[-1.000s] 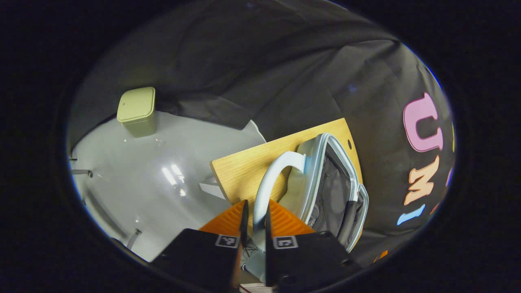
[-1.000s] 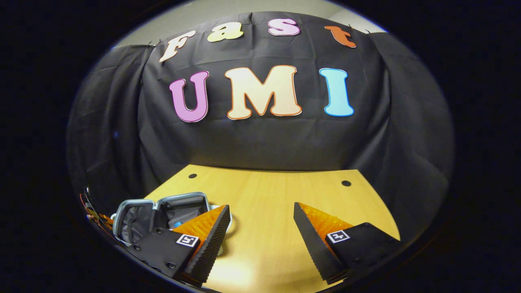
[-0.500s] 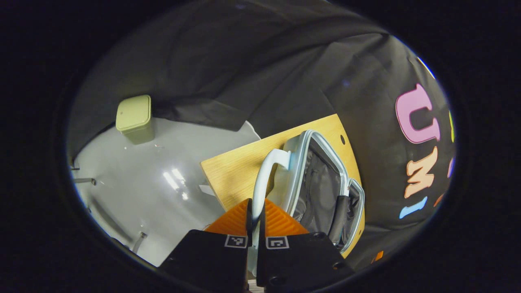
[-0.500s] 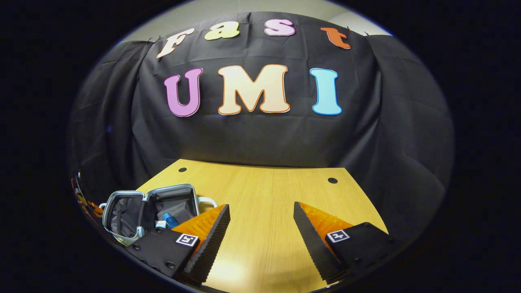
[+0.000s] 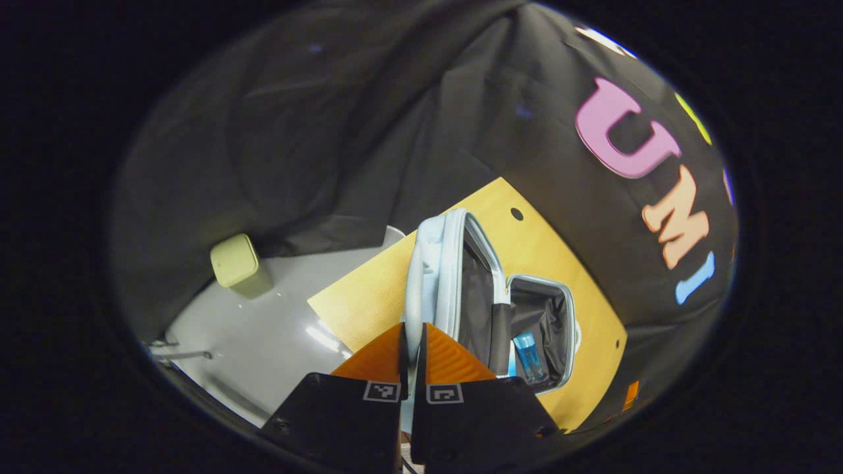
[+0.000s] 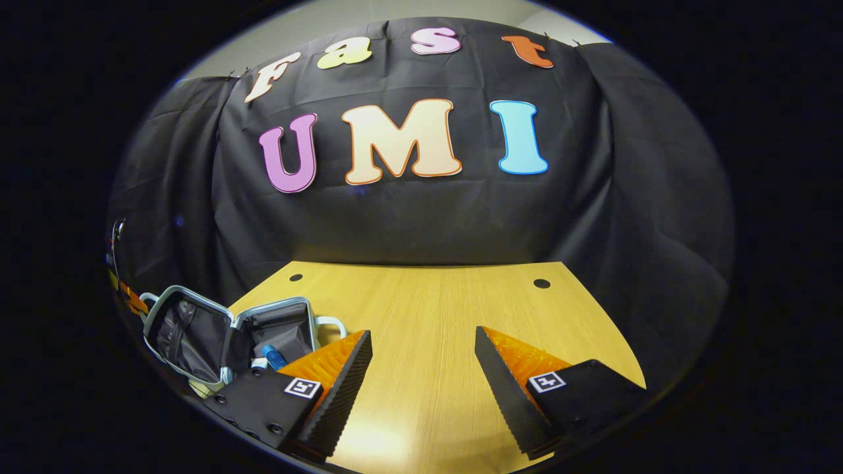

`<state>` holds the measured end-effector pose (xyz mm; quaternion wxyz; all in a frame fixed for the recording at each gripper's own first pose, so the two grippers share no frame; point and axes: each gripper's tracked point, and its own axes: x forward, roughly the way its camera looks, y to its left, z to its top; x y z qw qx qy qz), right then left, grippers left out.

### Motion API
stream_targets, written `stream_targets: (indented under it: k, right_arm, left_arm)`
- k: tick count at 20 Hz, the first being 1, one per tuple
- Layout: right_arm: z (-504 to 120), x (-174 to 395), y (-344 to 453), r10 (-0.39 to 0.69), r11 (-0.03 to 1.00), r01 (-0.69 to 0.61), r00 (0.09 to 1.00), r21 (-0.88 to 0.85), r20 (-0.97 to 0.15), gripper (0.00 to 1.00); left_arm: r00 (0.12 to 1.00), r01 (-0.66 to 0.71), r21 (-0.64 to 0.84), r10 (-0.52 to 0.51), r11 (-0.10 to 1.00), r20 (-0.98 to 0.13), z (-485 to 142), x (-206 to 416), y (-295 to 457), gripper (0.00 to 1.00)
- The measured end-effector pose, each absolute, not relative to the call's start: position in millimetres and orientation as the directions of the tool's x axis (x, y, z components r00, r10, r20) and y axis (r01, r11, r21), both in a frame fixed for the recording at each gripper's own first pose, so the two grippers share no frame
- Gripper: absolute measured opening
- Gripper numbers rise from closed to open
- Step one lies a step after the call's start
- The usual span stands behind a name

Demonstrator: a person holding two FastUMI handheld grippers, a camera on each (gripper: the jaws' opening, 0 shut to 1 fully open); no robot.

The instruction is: First open the suitcase, pack the skin care products into it, and then close the suitcase.

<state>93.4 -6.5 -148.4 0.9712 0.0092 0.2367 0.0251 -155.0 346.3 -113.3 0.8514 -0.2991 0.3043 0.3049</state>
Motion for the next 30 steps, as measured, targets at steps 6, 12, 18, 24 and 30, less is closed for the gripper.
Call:
stream_targets:
  k: [6, 12, 18, 24, 30]
  right_arm:
    - [-149.8, 98.7, -50.3, 0.037, 0.996, 0.002, 0.898, 0.087, -0.438, 0.98]
    - [-150.4, 99.7, -92.7, 0.044, 0.994, 0.005, 0.904, 0.114, -0.425, 0.98]
    - [-153.7, 99.9, -130.0, 0.043, 0.994, 0.001, 0.91, 0.107, -0.411, 0.98]
    - [-144.0, 83.3, -154.7, 0.005, 0.991, 0.05, 0.917, 0.128, -0.398, 0.98]
    - [-139.4, 55.4, -164.3, -0.053, 0.982, 0.121, 0.917, 0.147, -0.395, 0.98]
  left_arm:
    - [0.581, -0.667, -0.166, 0.368, 0.726, -0.726, -68.6, -120.3, 291.2, 0.01]
    - [0.595, -0.59, -0.089, 0.358, 0.802, -0.72, -30.1, -66.2, 220.9, 0.05]
    - [0.652, -0.473, -0.108, 0.265, 0.874, -0.711, -24.5, 10.8, 148.3, 0.05]
    - [0.655, -0.368, -0.166, 0.128, 0.915, -0.745, -55.2, 77.2, 89.9, 0.05]
    - [0.599, -0.302, -0.176, 0.043, 0.937, -0.799, -100.0, 117.3, 55.5, 0.06]
